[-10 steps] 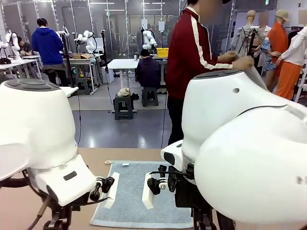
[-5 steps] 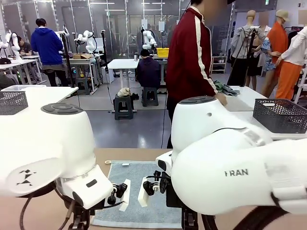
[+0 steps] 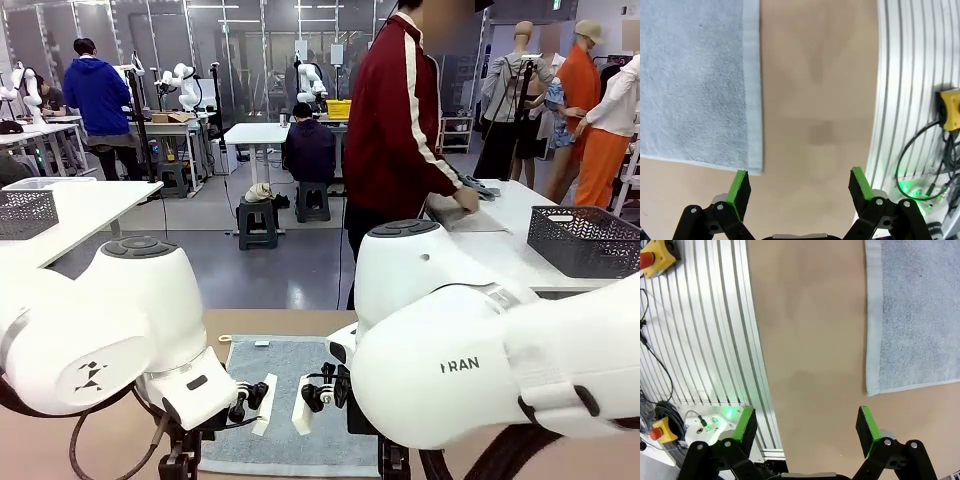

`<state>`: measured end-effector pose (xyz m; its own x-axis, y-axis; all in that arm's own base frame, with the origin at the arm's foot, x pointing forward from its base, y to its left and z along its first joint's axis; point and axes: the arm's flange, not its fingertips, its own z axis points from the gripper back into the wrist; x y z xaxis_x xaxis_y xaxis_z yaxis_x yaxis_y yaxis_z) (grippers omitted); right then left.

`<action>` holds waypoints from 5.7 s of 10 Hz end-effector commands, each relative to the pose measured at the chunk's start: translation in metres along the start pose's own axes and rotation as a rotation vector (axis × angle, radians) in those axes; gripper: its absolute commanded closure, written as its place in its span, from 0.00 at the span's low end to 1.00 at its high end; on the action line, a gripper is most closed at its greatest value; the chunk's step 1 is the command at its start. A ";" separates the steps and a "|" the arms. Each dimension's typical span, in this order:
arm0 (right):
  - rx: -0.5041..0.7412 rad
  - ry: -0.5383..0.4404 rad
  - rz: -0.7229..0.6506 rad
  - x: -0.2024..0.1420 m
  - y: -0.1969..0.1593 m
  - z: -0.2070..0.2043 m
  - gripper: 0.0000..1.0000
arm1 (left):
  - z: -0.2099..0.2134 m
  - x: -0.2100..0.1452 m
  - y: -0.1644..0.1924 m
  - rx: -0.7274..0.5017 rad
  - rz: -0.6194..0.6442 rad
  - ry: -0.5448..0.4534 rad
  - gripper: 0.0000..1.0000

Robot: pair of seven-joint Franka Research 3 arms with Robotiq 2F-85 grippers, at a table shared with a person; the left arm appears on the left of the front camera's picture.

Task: Fold the towels and place them in the basket.
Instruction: When a person lays out a Towel with hook on the table, fold it in half twice.

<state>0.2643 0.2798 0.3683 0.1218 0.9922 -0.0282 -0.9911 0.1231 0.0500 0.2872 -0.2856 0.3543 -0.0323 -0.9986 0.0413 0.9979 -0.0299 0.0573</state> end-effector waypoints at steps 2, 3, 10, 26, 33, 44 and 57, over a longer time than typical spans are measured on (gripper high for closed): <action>-0.041 -0.019 0.052 -0.031 -0.003 -0.038 0.00 | -0.033 -0.029 -0.020 0.011 -0.045 -0.032 0.00; -0.040 -0.024 0.055 -0.034 -0.008 -0.043 0.00 | -0.036 -0.031 -0.018 0.023 -0.050 -0.021 0.00; -0.042 -0.002 0.111 -0.043 -0.031 -0.072 0.00 | -0.053 -0.043 -0.007 0.031 -0.051 0.020 0.00; -0.038 -0.009 0.069 -0.050 -0.045 -0.098 0.00 | -0.075 -0.052 0.008 0.030 -0.038 0.025 0.00; -0.059 -0.021 0.042 -0.052 -0.046 -0.096 0.24 | -0.072 -0.050 0.009 0.060 -0.010 0.024 0.33; -0.114 -0.036 0.017 -0.050 -0.047 -0.097 0.76 | -0.071 -0.058 0.012 0.103 0.026 0.049 0.80; -0.098 -0.036 0.041 -0.013 -0.082 -0.069 0.97 | -0.056 -0.025 0.048 0.076 0.025 0.053 0.97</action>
<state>0.3401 0.2556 0.2955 0.0815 0.9966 0.0080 -0.9955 0.0818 -0.0479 0.3386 -0.2650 0.3001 -0.0029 -1.0000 -0.0090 0.9912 -0.0041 0.1321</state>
